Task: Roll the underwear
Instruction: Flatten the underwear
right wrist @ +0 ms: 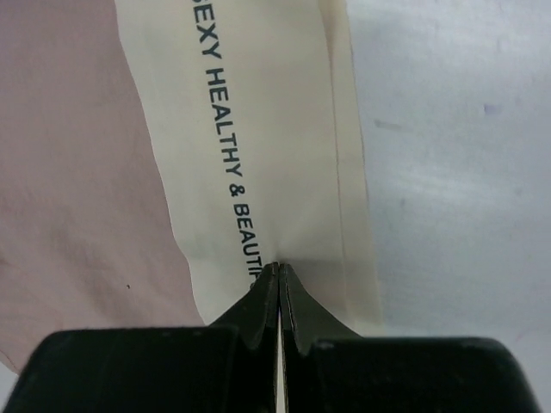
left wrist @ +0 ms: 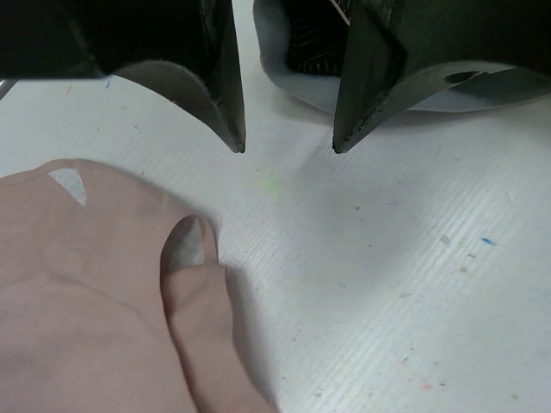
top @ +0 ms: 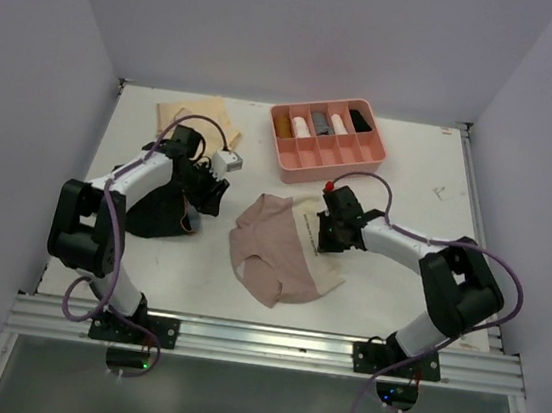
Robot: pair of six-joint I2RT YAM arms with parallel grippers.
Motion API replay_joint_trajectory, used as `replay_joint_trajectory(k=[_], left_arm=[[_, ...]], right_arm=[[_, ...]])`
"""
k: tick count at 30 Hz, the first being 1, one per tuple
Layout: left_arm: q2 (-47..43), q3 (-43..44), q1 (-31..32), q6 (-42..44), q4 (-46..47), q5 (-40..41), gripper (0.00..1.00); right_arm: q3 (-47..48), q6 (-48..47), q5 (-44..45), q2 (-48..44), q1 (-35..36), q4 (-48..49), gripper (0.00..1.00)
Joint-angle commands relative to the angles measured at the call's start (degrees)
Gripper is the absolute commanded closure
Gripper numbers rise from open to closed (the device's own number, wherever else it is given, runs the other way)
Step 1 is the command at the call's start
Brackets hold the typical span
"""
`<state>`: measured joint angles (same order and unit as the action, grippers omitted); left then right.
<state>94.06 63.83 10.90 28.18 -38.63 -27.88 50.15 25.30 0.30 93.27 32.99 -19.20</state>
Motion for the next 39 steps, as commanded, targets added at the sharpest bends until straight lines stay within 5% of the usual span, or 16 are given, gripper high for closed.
replay_joint_trajectory(k=[1, 4, 6, 12, 19, 32, 37, 39], left_arm=[[2.87, 0.24, -0.44, 0.73, 0.75, -5.77, 0.51], [5.59, -0.38, -0.09, 1.17, 1.71, -9.90, 0.50], [6.13, -1.07, -0.08, 2.13, 3.98, -14.11, 0.49], [11.65, 2.34, 0.00, 9.07, 4.98, -24.05, 0.42], [18.17, 5.34, 0.18, 7.59, 5.14, -28.20, 0.41], [18.61, -0.90, 6.50, -0.75, 8.92, -23.10, 0.76], [11.95, -2.30, 7.12, -6.89, 12.52, -23.63, 1.00], [7.39, -2.66, 8.08, -8.93, 14.98, -22.58, 1.00]], right_arm=[[-6.55, 3.52, -0.03, -4.92, 0.14, -4.97, 1.00], [-6.56, 5.37, -0.12, -11.44, 0.23, -3.91, 0.99], [-3.76, 4.67, -0.03, -12.94, 0.23, -4.00, 0.89], [6.08, -1.04, -3.01, -5.49, 0.23, -6.38, 0.78], [9.88, -2.18, -5.13, 0.75, 0.32, -2.77, 0.80], [7.95, -2.27, -2.76, 8.59, 0.14, -1.45, 0.87], [7.16, -2.36, -2.41, 8.24, 0.23, -1.45, 0.89], [6.63, -2.45, -2.14, 7.54, 0.23, -1.45, 0.90]])
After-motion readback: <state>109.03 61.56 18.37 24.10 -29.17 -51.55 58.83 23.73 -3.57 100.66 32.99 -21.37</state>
